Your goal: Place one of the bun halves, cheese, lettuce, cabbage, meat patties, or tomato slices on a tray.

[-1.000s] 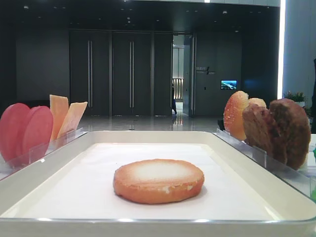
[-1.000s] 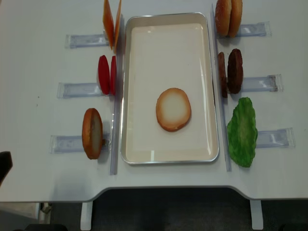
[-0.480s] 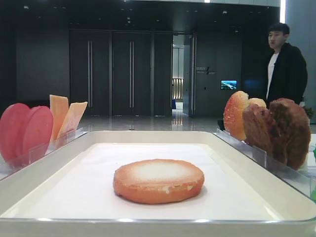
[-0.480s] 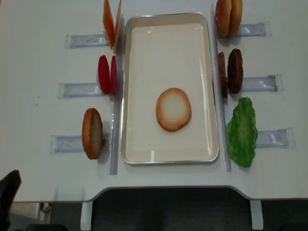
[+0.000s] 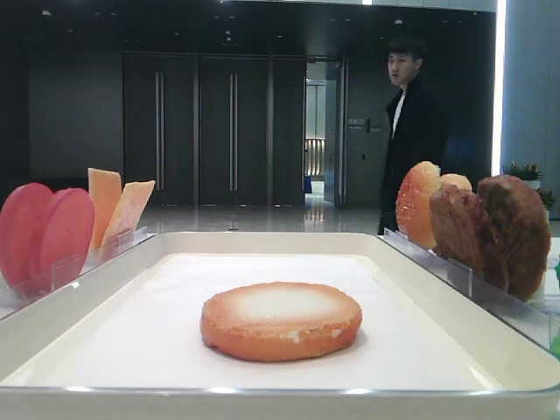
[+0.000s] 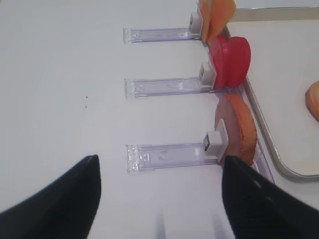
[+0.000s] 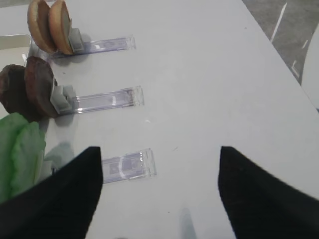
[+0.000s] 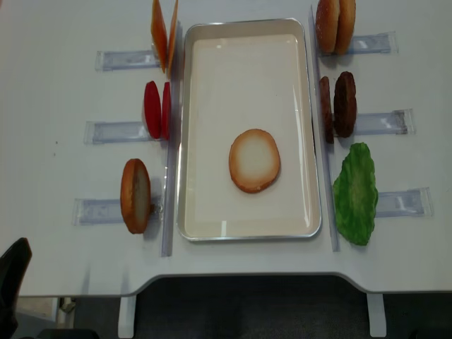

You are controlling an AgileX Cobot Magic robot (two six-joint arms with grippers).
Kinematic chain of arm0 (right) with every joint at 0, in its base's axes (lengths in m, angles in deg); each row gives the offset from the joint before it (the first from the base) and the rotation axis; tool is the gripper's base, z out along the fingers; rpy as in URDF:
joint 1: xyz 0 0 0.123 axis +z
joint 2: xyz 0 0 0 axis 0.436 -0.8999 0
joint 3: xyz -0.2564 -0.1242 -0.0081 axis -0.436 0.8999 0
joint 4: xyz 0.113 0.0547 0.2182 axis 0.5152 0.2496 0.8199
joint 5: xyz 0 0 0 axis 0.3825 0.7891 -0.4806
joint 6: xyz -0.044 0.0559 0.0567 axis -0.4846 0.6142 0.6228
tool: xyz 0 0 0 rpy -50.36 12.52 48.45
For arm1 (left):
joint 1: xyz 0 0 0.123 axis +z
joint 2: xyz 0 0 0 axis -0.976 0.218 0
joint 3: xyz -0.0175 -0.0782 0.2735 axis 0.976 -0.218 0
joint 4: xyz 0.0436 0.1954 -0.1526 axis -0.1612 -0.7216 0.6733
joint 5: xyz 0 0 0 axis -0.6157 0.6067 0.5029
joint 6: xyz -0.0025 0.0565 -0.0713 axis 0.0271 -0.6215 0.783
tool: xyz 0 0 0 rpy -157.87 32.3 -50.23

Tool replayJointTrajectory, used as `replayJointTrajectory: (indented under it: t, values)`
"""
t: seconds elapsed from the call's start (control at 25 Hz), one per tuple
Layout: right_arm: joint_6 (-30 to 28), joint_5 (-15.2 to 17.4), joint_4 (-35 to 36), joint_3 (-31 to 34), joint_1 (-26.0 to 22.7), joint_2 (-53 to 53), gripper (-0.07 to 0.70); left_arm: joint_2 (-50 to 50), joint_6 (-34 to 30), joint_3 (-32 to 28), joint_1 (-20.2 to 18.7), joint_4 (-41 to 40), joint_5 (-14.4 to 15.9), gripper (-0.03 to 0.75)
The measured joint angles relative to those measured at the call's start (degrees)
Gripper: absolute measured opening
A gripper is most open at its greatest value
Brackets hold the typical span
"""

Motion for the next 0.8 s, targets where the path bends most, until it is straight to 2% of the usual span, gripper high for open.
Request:
replayJointTrajectory:
  t: [0.8]
  values:
    - [0.0,0.0,0.0,0.0,0.0,0.0,0.472,0.0,-1.0,0.0,0.0,0.0,0.0,0.579]
